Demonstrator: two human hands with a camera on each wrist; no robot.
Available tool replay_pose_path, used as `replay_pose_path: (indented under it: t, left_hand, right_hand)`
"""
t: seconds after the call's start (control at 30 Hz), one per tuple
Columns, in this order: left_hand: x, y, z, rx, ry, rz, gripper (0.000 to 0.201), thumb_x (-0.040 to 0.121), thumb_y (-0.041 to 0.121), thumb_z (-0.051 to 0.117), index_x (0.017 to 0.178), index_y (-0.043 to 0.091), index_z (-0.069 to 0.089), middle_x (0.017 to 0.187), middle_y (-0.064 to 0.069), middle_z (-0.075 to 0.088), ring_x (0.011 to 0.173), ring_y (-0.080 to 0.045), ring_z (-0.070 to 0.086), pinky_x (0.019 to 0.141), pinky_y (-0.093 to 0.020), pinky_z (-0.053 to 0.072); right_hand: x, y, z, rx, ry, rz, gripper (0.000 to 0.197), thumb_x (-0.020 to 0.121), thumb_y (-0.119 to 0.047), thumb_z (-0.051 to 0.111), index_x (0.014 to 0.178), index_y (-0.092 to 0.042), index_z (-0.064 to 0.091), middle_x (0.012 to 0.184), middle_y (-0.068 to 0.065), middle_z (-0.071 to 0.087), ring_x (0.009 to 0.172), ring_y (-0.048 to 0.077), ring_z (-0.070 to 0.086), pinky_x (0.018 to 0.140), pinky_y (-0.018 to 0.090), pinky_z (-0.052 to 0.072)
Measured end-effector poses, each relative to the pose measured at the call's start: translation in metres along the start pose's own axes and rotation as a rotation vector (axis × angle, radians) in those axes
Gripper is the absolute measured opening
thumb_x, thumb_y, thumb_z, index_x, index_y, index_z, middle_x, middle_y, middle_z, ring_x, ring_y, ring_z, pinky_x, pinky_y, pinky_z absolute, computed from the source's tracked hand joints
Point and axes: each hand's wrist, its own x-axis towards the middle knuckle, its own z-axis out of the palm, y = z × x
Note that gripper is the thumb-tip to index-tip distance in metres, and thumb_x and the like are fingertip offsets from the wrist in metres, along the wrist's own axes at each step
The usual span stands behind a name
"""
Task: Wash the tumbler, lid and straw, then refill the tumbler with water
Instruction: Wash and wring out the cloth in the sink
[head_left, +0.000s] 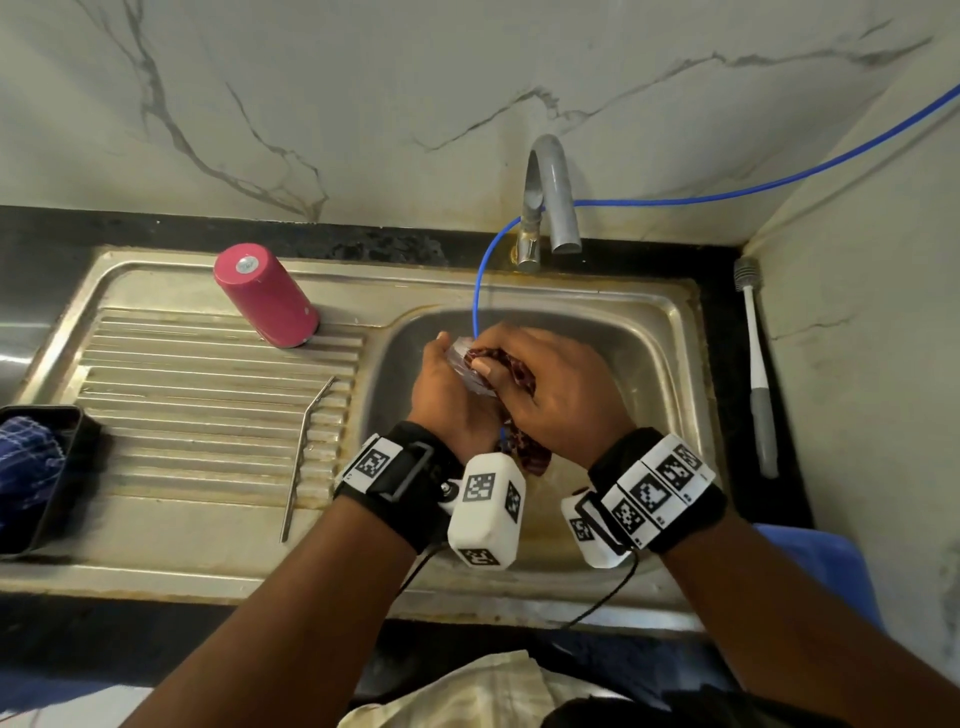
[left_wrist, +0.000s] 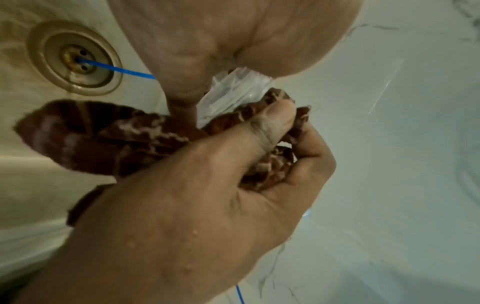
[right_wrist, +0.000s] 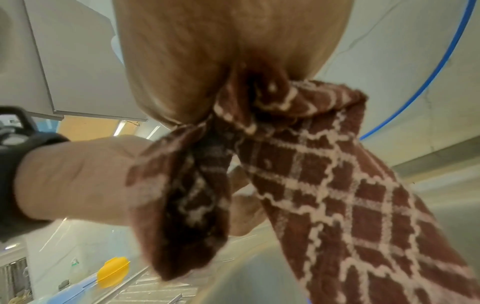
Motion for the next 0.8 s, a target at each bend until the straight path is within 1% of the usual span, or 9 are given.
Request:
replay_pose_path:
  t: [0.13,0.2,0.27,0.43,0.5,0.57,0.63,0.77,0.8]
  left_hand:
    - [0.003,0.005,0.000,-0.091,0.062,-0.010,0.054,0.105,0.053,0.030,0.099,0.009,0.061,0.085,-0.012,0.068,0.080,-0.022,0.068,0.077,-0.029,0.053]
    - [0.002,0.008,-0.002,-0.155,0.052,-0.027,0.056,0.106,0.049,0.031,0.089,0.005,0.061,0.078,-0.011,0.065,0.068,-0.019,0.061,0.062,-0.022,0.050]
    - [0.002,0.010,-0.004,-0.180,0.029,-0.033,0.058,0.107,0.047,0.029,0.085,0.003,0.060,0.077,-0.013,0.063,0.062,-0.018,0.057,0.051,-0.023,0.048]
    - [0.001,0.014,-0.002,-0.152,-0.022,-0.087,0.049,0.105,0.038,0.028,0.095,0.002,0.060,0.088,-0.015,0.062,0.064,-0.024,0.059,0.057,-0.028,0.050]
    - [-0.002,0.019,0.002,-0.110,-0.037,-0.131,0.034,0.103,0.031,0.032,0.109,0.006,0.055,0.093,-0.015,0.060,0.070,-0.025,0.059,0.061,-0.032,0.052]
    - [-0.004,0.022,0.004,-0.019,-0.029,-0.160,0.032,0.099,0.026,0.037,0.109,0.005,0.058,0.093,-0.013,0.061,0.074,-0.024,0.058,0.073,-0.033,0.052]
    - [-0.005,0.022,0.006,0.096,0.017,-0.188,0.035,0.096,0.032,0.040,0.101,0.007,0.064,0.092,-0.012,0.063,0.074,-0.023,0.061,0.084,-0.035,0.051]
    - [-0.004,0.016,0.018,0.245,0.130,-0.074,0.046,0.103,0.054,0.034,0.083,0.018,0.056,0.075,-0.004,0.057,0.058,-0.019,0.060,0.059,-0.029,0.055]
    - [-0.005,0.014,0.021,0.273,0.147,-0.042,0.047,0.103,0.057,0.034,0.082,0.019,0.054,0.071,-0.003,0.056,0.055,-0.018,0.059,0.059,-0.030,0.054]
  right_hand:
    - [-0.004,0.004,-0.003,-0.052,0.020,-0.061,0.020,0.104,-0.033,0.063,0.121,-0.025,0.070,0.104,-0.007,0.071,0.085,0.017,0.068,0.064,0.041,0.055]
    - [-0.007,0.012,-0.005,-0.077,0.020,-0.095,0.023,0.105,-0.034,0.062,0.123,-0.023,0.071,0.104,-0.004,0.071,0.082,0.018,0.068,0.061,0.040,0.055]
    - [-0.007,0.019,-0.006,-0.097,0.004,-0.119,0.027,0.106,-0.039,0.059,0.124,-0.023,0.071,0.102,-0.003,0.069,0.077,0.020,0.066,0.059,0.039,0.054]
    - [-0.006,0.023,-0.018,-0.146,0.006,-0.197,0.033,0.107,-0.041,0.053,0.125,-0.021,0.072,0.094,0.001,0.066,0.067,0.019,0.060,0.057,0.028,0.043]
    - [-0.006,0.027,-0.022,-0.133,0.014,-0.195,0.032,0.108,-0.040,0.053,0.127,-0.021,0.071,0.095,0.001,0.066,0.068,0.019,0.060,0.057,0.029,0.045]
    - [-0.007,0.030,-0.024,-0.144,0.025,-0.207,0.032,0.107,-0.038,0.054,0.128,-0.021,0.071,0.096,0.003,0.066,0.067,0.021,0.061,0.056,0.033,0.048]
    - [-0.009,0.030,-0.023,-0.174,0.034,-0.243,0.031,0.106,-0.035,0.056,0.127,-0.018,0.072,0.096,0.006,0.067,0.065,0.024,0.060,0.055,0.038,0.051]
    - [-0.017,0.017,-0.011,-0.203,0.020,-0.236,0.033,0.105,-0.037,0.053,0.121,-0.017,0.074,0.093,0.008,0.065,0.062,0.032,0.060,0.055,0.043,0.051]
    - [-0.019,0.012,-0.008,-0.186,0.030,-0.189,0.034,0.105,-0.038,0.051,0.121,-0.018,0.073,0.092,0.007,0.065,0.064,0.032,0.060,0.055,0.043,0.051]
